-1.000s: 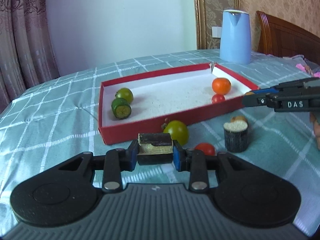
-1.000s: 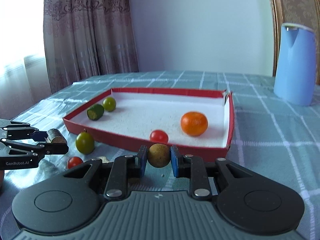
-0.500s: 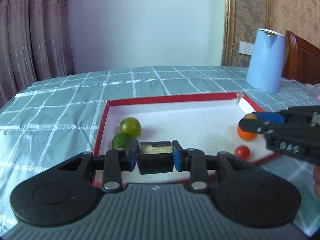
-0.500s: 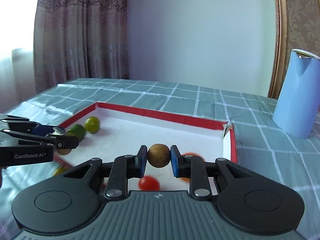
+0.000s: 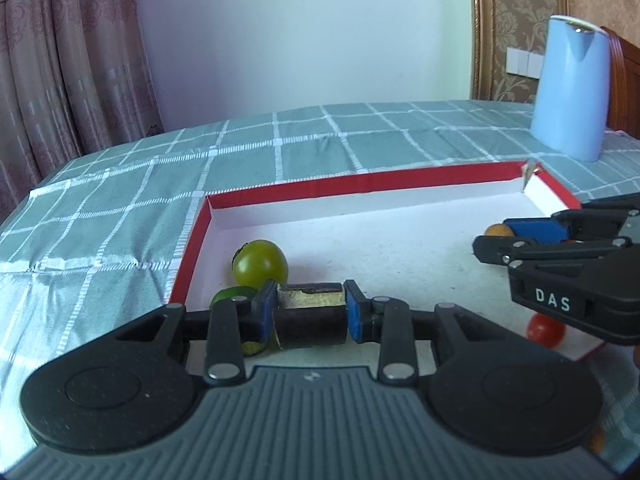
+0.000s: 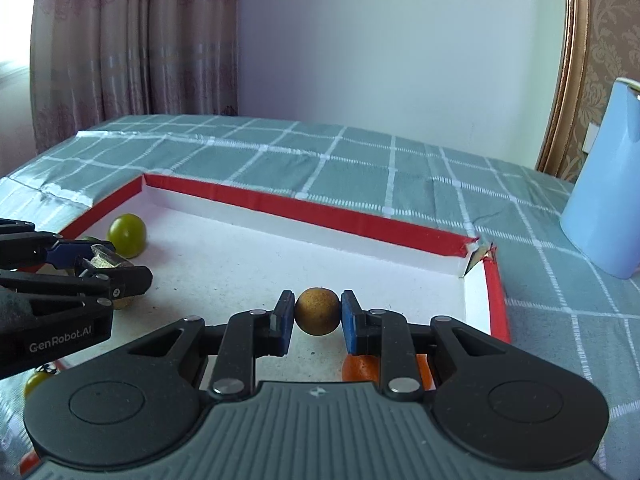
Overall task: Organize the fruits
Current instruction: 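Lower the eggplant slice and kiwi into the tray and open both tools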
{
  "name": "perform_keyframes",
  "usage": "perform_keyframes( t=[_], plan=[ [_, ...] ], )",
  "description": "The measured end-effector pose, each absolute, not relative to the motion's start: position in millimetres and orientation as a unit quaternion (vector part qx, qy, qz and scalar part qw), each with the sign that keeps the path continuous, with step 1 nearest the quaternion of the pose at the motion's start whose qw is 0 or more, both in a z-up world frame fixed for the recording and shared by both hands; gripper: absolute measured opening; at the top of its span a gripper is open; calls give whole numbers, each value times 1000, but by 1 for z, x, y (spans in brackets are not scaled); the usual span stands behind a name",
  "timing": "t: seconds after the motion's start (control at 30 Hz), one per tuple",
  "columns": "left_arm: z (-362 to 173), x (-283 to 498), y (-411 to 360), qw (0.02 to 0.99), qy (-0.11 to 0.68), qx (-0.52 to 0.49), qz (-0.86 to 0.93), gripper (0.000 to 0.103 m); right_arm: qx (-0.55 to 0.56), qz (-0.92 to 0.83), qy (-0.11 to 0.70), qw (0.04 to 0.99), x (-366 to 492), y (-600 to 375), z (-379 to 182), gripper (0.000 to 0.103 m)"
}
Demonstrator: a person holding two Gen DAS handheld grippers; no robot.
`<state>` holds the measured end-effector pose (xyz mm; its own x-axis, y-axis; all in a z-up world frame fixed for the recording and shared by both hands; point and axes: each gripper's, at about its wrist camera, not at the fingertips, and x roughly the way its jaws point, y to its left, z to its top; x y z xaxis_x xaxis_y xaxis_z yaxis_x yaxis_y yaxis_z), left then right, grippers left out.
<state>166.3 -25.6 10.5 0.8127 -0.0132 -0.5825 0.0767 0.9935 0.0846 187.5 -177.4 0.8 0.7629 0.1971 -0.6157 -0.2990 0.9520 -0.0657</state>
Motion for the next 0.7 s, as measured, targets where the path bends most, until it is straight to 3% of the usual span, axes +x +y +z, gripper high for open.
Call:
perform_keyframes(
  t=[0.23,0.33,0.43,0.7],
  plan=[
    [8,175,-26,950,308,49,-17,34,-81,136,323,933,191,-176,0,24],
    [9,175,-26,951,305,47,-21,48,-84,134,322,933,192,-175,-1,24],
    [10,172,-31,956,287,62,-7,78,-83,135,324,933,192,-175,0,24],
    [9,173,-32,956,287,66,-7,87,-75,134,323,934,194,-176,0,24]
  ],
)
